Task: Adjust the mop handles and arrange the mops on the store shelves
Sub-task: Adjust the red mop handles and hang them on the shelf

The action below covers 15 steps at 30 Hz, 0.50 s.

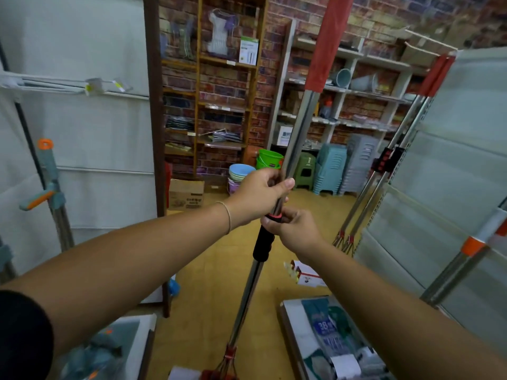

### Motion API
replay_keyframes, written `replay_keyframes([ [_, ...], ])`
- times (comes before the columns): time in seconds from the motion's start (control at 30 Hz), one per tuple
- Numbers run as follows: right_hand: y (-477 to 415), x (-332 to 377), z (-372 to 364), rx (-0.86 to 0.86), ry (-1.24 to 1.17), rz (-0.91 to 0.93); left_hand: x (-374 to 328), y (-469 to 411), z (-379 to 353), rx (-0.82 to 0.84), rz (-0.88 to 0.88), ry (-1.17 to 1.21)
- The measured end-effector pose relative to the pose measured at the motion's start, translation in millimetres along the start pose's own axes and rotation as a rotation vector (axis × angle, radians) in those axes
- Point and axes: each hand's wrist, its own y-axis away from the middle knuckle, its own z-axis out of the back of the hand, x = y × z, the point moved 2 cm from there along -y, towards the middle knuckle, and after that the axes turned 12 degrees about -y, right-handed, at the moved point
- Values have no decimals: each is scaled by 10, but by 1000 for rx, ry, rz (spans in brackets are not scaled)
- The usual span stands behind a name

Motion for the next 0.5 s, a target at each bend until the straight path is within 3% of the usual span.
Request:
replay_keyframes([
  [0.5, -1626, -281, 286, -60, -23, 19, 592, -1611, -110, 19, -7, 41],
])
